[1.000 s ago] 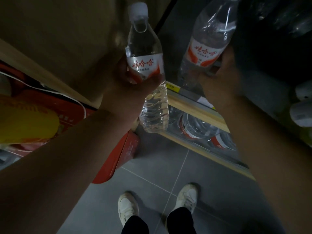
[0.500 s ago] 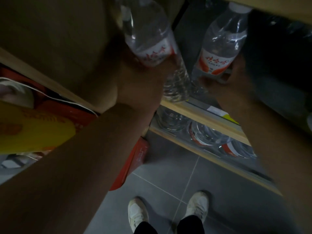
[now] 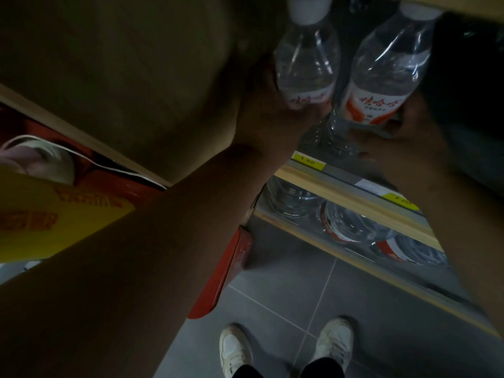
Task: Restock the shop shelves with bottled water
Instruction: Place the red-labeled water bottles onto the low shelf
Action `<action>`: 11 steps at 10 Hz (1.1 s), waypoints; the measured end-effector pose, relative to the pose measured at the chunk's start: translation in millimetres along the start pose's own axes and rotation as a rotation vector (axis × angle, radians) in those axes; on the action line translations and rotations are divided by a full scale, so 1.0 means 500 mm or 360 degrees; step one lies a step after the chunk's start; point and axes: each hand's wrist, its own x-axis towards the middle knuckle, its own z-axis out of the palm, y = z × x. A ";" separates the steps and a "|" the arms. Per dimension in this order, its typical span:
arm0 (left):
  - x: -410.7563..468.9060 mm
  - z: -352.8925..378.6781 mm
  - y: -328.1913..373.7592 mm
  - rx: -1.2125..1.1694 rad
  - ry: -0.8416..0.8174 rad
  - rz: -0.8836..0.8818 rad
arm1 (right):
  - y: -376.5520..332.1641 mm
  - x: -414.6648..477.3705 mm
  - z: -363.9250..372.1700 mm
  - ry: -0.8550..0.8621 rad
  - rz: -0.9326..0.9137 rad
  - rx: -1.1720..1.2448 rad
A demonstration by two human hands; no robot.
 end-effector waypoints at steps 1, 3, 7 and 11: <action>0.003 0.002 0.014 -0.0032 -0.0193 -0.0144 | -0.002 -0.001 0.005 0.0012 0.0021 0.0063; -0.019 -0.003 -0.003 0.0186 -0.0329 -0.0368 | 0.010 -0.013 0.011 0.0044 0.0047 0.0111; 0.010 0.034 -0.038 0.0754 -0.0271 -0.0261 | 0.049 0.017 0.055 0.0492 -0.0025 0.0016; 0.115 0.082 -0.075 0.0435 -0.0320 -0.0313 | 0.069 0.123 0.060 0.0678 -0.0136 -0.0007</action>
